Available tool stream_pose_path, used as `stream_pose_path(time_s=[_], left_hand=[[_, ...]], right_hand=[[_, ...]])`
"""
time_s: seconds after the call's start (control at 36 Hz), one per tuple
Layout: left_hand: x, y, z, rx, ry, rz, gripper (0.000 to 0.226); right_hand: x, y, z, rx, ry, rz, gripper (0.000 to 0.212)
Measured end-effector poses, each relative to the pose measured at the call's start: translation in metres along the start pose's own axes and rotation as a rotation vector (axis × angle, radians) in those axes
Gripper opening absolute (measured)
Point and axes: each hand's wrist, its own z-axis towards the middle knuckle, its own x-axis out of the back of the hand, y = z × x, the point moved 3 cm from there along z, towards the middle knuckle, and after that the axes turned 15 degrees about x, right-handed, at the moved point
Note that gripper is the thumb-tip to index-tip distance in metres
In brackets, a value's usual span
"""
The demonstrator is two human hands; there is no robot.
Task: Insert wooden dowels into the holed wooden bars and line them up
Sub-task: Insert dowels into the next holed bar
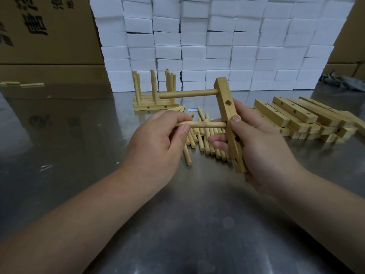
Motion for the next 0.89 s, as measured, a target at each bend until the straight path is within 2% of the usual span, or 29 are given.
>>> stream_pose_path(time_s=[0.75,0.89], left_hand=[[0.0063,0.0068,-0.001,-0.065,0.038,0.06,0.023],[0.0037,0.0026,-0.0005,-0.011,-0.008,0.028,0.024]], right_hand=[[-0.0007,0.0003,-0.0016,0.065,-0.026,-0.082,0.042],[0.0001,-0.0001,-0.0016,0.059,-0.018,-0.043,0.041]])
